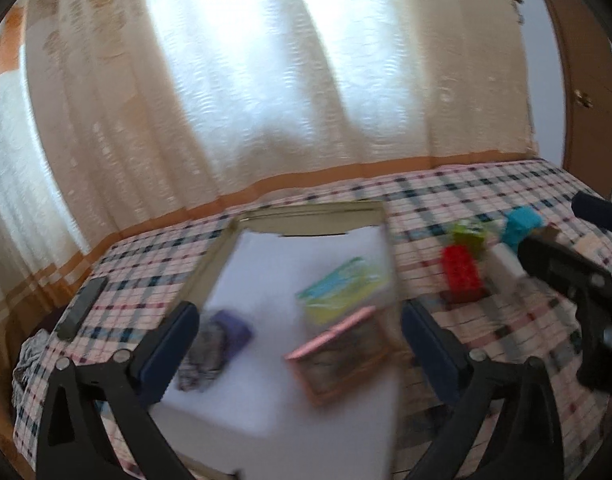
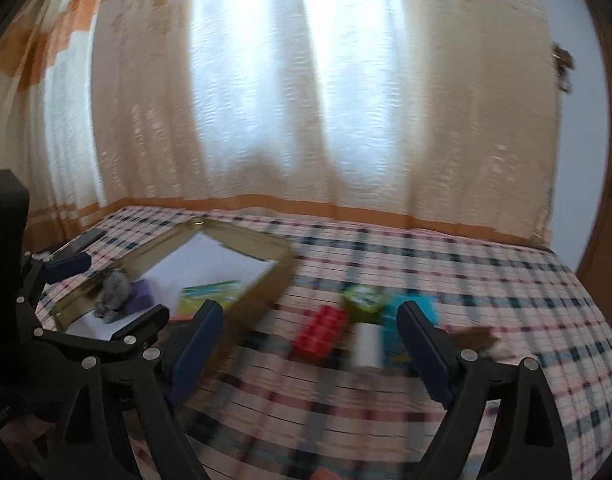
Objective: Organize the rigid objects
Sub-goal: 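Move the right gripper to the pink patterned box while the left moves to the white cylinder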
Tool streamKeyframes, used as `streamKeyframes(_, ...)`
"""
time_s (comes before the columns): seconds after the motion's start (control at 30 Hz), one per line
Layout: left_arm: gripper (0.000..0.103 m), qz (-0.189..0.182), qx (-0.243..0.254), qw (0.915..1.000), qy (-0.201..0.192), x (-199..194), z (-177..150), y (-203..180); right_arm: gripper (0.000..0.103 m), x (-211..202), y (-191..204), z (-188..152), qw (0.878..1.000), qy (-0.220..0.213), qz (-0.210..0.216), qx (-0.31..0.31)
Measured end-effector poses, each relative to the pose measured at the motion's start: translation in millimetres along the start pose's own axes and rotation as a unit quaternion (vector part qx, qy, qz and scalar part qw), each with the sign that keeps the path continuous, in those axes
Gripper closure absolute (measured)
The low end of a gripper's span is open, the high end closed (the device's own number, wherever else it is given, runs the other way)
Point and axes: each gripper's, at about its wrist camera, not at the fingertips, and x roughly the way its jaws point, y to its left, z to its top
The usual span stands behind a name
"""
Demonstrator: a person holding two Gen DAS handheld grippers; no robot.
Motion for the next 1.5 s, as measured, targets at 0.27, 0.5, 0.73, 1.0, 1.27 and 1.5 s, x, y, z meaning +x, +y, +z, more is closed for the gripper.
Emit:
streamKeyframes(0.27, 0.000, -0.041, 0.042, 0.9983, 0.003, 5.3, 14.5, -69.5, 0.012, -9.8, -80.3, -14.6, 0.995, 0.017, -0.092, 0.027)
streamKeyframes(0.5, 0.000, -0.080, 0.041, 0.9953, 0.037, 29.1, 25.5, -106.7, 0.003, 3.5, -131.2, -28.1, 0.988, 0.065, -0.130, 0.048)
streamKeyframes(0.73, 0.000, -0.091, 0.040, 0.9938, 0.050, 41.8, 30.2, -123.8, 0.001, 18.3, -135.0, -41.6, 0.988, 0.099, -0.112, 0.035)
streamKeyframes(1.0, 0.000, -0.099, 0.045, 0.9922, 0.061, 54.3, 32.1, -135.0, 0.001, 33.9, -138.2, -41.5, 0.984, 0.128, -0.122, 0.030)
streamKeyframes(1.27, 0.001, -0.112, 0.038, 0.9905, 0.070, 60.7, 27.5, -136.6, 0.021, 54.1, -145.2, -45.2, 0.978, 0.177, -0.103, 0.041)
streamKeyframes(1.5, 0.015, -0.120, 0.036, 0.9897, 0.069, 63.0, 27.9, -140.7, 0.021, 42.5, -141.0, -42.0, 0.980, 0.149, -0.127, 0.033)
